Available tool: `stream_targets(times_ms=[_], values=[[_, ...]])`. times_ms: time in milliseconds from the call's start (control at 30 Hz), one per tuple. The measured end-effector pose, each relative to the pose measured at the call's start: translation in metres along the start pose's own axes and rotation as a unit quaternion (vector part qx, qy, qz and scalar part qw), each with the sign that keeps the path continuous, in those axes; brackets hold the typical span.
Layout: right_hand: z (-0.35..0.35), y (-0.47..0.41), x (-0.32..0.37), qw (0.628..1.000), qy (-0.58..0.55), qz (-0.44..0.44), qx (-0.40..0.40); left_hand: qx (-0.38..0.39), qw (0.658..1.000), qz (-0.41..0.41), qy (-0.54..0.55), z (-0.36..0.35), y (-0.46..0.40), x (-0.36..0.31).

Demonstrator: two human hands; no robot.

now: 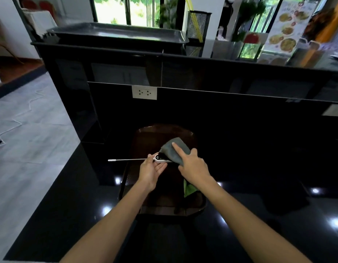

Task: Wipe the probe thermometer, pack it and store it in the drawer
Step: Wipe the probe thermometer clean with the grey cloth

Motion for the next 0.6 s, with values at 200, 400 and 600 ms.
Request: stream_targets(times_ms=[200, 400, 600], values=[[-0.008, 0.006, 0.004, 0.999, 0.039, 0.004, -0.025, 0.008, 1.000, -0.008, -0.016, 0.006, 0.001, 0.000], [-0.001, -0.001, -0.013, 0.997, 0.038, -0.055, -0.029, 0.031, 0.995, -0.023, -0.087, 0.007, 0.004, -0.003], [0.010, 0.008, 0.000, 0.996, 0.007, -0.054, -0.066, 0.038, 0.992, -0.035, -0.112, 0.007, 0.003, -0.010]])
Point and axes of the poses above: each hand's wrist, its own y-axis away from the middle knuckle, its own z-axis out of the back of the hand, x = y × z, the point moved 4 cm from there along -y, towards the middle knuckle, and after that the axes turned 7 degrees about -z, right-handed, at the moved point
